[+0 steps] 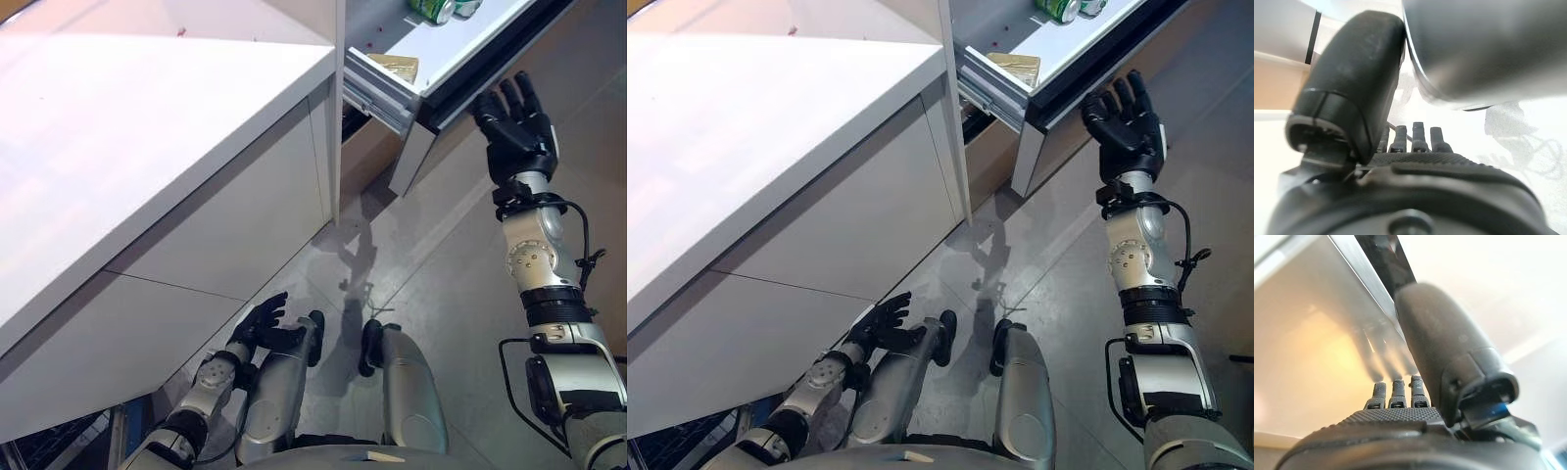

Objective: Put drinks into fridge and close the fridge

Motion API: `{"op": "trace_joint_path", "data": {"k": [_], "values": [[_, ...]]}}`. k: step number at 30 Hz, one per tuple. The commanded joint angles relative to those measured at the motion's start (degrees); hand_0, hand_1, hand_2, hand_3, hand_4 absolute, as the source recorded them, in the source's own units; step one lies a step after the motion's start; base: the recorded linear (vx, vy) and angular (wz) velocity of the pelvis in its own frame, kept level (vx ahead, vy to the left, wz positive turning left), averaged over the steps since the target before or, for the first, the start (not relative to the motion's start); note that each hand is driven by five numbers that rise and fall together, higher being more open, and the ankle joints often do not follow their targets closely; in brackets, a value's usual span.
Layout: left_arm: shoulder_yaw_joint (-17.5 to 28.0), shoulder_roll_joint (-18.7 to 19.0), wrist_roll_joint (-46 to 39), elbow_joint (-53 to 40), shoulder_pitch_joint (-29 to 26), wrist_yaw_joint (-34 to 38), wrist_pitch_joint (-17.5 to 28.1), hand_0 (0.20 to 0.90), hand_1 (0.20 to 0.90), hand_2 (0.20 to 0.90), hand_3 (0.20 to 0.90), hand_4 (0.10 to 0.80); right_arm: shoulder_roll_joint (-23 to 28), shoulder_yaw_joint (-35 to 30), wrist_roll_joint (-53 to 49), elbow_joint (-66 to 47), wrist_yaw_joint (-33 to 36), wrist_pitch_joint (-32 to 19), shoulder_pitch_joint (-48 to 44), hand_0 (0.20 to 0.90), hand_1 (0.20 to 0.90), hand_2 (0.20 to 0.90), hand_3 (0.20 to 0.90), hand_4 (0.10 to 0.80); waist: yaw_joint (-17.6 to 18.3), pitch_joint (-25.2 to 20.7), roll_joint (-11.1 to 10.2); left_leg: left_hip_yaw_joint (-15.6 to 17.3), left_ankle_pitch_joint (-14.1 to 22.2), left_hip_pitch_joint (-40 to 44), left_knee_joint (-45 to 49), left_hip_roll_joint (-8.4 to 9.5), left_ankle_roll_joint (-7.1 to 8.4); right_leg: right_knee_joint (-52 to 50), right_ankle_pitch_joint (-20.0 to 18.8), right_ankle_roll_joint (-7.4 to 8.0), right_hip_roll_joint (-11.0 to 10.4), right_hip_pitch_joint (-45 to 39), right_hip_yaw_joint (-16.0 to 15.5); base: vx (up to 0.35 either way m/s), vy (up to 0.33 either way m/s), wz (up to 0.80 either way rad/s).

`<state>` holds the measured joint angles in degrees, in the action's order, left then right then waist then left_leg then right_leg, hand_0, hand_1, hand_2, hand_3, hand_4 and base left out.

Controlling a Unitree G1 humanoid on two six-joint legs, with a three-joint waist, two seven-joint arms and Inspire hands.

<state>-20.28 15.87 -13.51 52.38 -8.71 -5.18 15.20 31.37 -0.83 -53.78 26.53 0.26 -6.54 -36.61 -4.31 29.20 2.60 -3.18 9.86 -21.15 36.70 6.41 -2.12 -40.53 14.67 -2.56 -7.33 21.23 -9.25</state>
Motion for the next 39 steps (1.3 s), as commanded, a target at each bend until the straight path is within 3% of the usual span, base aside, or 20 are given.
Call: {"op": "trace_joint_path", "data": {"k": [1, 12, 19, 31, 39], "values": [[-2.1, 3.5, 1.9, -0.2, 8.7, -0.5, 1.5, 0.900, 0.900, 0.900, 0.900, 0.800, -0.6, 4.2, 2.7, -8.3, -6.6, -1.1, -7.1, 0.900, 0.900, 0.900, 0.900, 0.800, -3.4, -7.9, -2.4, 0.7, 1.5, 5.0, -4.8, 0.99, -3.11, 5.1, -5.0, 1.30, -0.2, -4.9, 2.4, 0.168, 0.059, 0.11], [-1.4, 4.7, 4.3, 0.7, 10.4, -2.0, 1.0, 0.900, 0.900, 0.900, 0.900, 0.800, -0.3, 4.5, 4.7, -9.3, -5.9, 0.5, -3.3, 0.900, 0.900, 0.900, 0.900, 0.800, -2.7, -12.1, -3.7, 1.7, -0.6, 12.3, -13.7, 0.10, -2.88, 16.4, -9.4, 4.59, -1.1, -12.0, 3.0, 0.113, 0.015, 0.05], [-1.0, 5.4, 5.3, 1.0, 11.1, -2.3, 0.5, 0.900, 0.900, 0.900, 0.900, 0.800, -0.5, 3.8, 4.0, -10.1, -5.1, 1.0, 0.4, 0.900, 0.900, 0.900, 0.900, 0.800, -1.7, -15.8, -4.4, 2.4, -2.6, 17.0, -20.8, -1.00, -2.07, 25.5, -12.4, 6.02, 0.0, -16.6, 3.2, 0.058, -0.047, 0.01], [1.2, 4.0, 2.0, 3.3, 10.2, -3.6, -1.0, 0.900, 0.900, 0.900, 0.900, 0.800, -2.6, 3.8, 6.6, -9.8, -1.9, -0.2, 7.5, 0.900, 0.900, 0.900, 0.900, 0.800, 1.1, -21.0, -4.8, 5.3, -6.1, 23.5, -32.6, -2.97, 0.05, 36.9, -15.0, 5.44, 3.1, -22.8, 3.7, -0.043, -0.084, -0.12], [5.0, 0.5, -2.7, 5.5, 11.8, -2.8, -2.2, 0.900, 0.900, 0.900, 0.900, 0.800, -8.2, 4.4, 12.2, -4.3, -3.8, -1.0, 22.1, 0.900, 0.900, 0.900, 0.900, 0.800, 3.2, -23.9, -4.7, 8.3, -7.4, 25.9, -36.5, -3.98, 0.99, 42.6, -16.8, 5.10, 4.7, -24.9, 3.7, -0.078, -0.062, -0.16]]}}
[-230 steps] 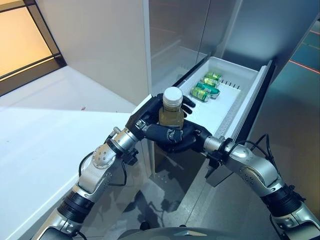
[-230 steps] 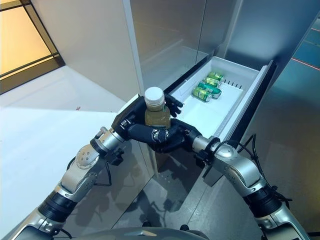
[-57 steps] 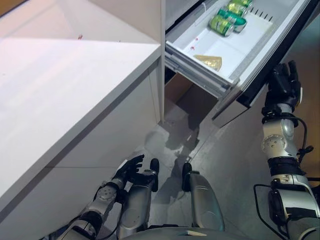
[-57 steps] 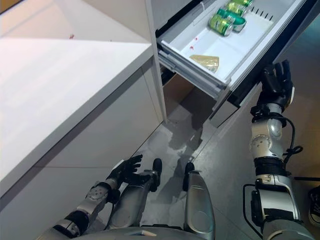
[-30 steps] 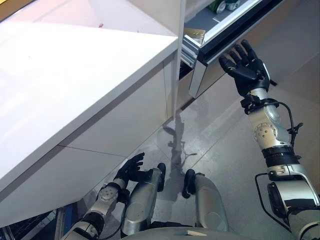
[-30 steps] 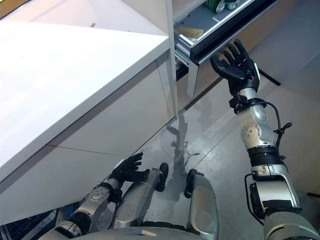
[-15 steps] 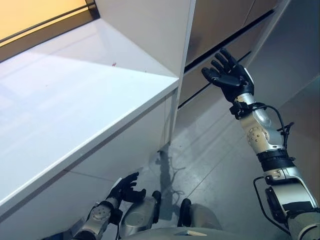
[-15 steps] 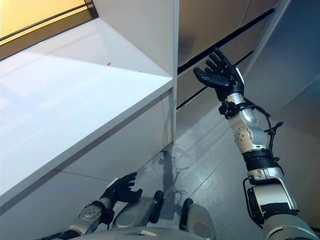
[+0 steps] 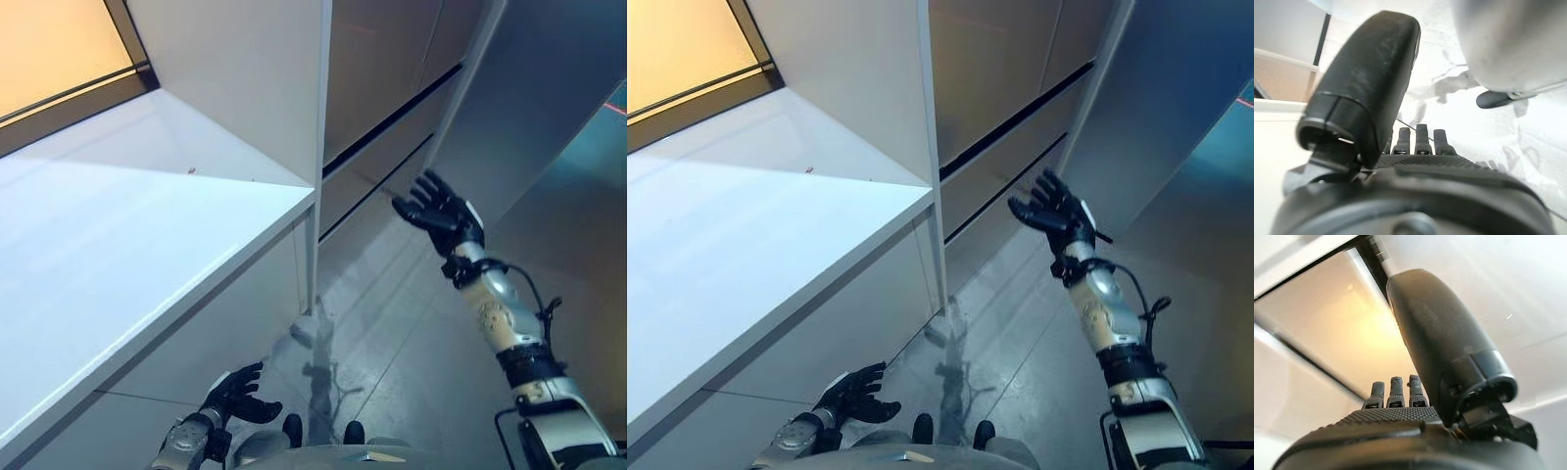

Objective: Put drinks into fridge and close the fridge

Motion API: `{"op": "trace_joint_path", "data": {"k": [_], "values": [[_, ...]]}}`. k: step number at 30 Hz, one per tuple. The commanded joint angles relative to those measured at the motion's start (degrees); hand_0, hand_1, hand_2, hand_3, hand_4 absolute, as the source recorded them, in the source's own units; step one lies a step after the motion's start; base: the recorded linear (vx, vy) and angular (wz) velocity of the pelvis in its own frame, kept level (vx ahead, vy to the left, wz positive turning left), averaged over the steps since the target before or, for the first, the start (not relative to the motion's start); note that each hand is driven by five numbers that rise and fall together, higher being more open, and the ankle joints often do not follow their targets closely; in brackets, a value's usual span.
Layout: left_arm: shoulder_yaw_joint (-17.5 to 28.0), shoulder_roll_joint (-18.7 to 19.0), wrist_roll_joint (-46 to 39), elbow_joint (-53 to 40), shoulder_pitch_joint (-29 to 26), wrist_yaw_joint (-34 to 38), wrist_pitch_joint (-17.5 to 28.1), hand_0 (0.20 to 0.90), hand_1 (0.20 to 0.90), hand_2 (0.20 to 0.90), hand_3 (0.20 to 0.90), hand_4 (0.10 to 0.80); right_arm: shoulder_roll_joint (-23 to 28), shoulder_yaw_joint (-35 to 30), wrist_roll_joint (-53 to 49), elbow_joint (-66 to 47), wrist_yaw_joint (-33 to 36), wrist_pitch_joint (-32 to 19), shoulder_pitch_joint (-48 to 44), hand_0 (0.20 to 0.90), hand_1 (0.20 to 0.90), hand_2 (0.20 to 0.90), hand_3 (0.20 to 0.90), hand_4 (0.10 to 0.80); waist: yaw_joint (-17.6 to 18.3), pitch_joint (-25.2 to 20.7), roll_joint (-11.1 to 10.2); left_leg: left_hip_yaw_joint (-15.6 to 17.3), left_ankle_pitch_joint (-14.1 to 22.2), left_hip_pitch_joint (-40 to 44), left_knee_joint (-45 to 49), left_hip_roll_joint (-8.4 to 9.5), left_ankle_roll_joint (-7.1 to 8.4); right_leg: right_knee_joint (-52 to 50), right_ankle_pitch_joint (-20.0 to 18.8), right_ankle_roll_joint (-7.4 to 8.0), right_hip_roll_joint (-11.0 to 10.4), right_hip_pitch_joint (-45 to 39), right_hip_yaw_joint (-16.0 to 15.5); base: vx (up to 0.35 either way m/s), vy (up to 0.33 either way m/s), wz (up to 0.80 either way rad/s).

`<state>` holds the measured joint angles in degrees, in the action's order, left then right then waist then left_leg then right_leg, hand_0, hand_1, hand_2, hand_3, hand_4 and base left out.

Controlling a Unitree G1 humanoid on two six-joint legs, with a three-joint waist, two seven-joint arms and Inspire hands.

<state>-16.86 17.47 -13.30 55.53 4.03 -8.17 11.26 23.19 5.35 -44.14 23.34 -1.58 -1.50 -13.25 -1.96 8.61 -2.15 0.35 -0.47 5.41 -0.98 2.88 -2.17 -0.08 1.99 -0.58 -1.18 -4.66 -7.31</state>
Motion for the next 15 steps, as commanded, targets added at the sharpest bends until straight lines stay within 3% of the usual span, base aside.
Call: {"op": "trace_joint_path", "data": {"k": [1, 11, 15], "values": [[2.1, -1.4, -3.9, 2.5, -0.7, 0.2, 1.6, 0.900, 0.900, 0.900, 0.900, 0.800, -0.9, -1.2, 3.6, 0.6, -2.1, -6.6, 1.0, 0.900, 0.900, 0.900, 0.900, 0.800, 0.9, -3.5, 0.1, 5.0, 2.7, -0.5, 0.8, -0.61, 1.17, 2.8, -4.4, 3.10, -1.3, 0.7, 1.6, -0.071, -0.056, -0.15], [5.8, -3.5, -7.4, 7.9, -2.3, -0.5, 0.1, 0.900, 0.900, 0.900, 0.900, 0.800, -8.2, 2.5, 12.2, 29.3, -4.3, -2.0, 8.8, 0.900, 0.900, 0.900, 0.900, 0.800, 1.5, -4.3, 0.6, 5.9, 0.7, 0.7, -2.4, -2.31, 2.42, 4.6, -4.3, 2.57, -0.3, -0.9, 0.1, -0.051, -0.034, -0.03], [6.0, -4.4, -7.0, 10.4, -3.2, -0.8, 1.1, 0.900, 0.900, 0.900, 0.900, 0.800, -9.4, 2.7, 22.9, 42.1, -3.5, -1.5, 9.8, 0.900, 0.900, 0.900, 0.900, 0.800, 1.3, -4.0, 0.9, 5.8, 0.6, 0.4, -2.0, -2.39, 2.48, 4.4, -4.2, 2.38, -0.4, -1.0, -0.4, -0.028, 0.001, 0.03]]}}
